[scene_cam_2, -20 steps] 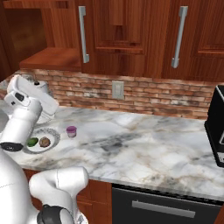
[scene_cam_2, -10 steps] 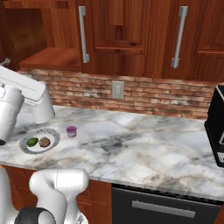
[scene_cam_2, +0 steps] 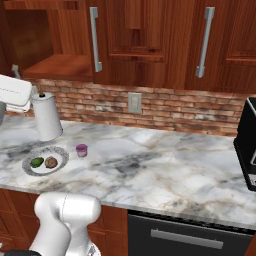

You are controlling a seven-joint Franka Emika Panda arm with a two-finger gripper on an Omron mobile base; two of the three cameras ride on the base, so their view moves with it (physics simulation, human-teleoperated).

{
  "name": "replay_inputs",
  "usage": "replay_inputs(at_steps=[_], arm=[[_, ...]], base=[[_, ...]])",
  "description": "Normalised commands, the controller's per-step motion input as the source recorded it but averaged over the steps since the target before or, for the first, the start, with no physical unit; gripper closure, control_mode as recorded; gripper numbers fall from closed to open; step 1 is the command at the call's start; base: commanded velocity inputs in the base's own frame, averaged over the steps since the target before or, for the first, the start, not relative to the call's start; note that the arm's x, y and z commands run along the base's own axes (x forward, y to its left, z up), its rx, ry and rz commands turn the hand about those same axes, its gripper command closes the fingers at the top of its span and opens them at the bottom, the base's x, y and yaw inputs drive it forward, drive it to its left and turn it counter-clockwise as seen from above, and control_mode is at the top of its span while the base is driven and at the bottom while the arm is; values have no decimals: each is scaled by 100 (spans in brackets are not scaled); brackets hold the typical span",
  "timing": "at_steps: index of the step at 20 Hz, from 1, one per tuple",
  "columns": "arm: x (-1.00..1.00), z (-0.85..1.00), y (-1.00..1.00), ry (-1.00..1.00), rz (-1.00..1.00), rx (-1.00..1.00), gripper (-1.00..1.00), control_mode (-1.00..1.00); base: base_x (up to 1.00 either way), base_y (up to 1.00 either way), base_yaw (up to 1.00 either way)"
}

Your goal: Pick the avocado and bread from the counter and place them on the plate. Then pick the jam from the cabinet and place it next to the plate. Lastly close the cabinet door.

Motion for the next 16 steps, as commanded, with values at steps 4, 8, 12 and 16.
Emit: replay_inputs(at_steps=[4, 8, 12, 16], arm=[[-66, 51, 2, 0, -15, -6, -100, -100], [-49, 12, 25, 1, -14, -20, -100, -100], [-55, 16, 42, 18, -16, -32, -100, -100], [-75, 37, 30, 19, -22, -27, -100, -100]], base=[[0, 0, 0], [0, 0, 0], [0, 0, 0], [0, 0, 0]])
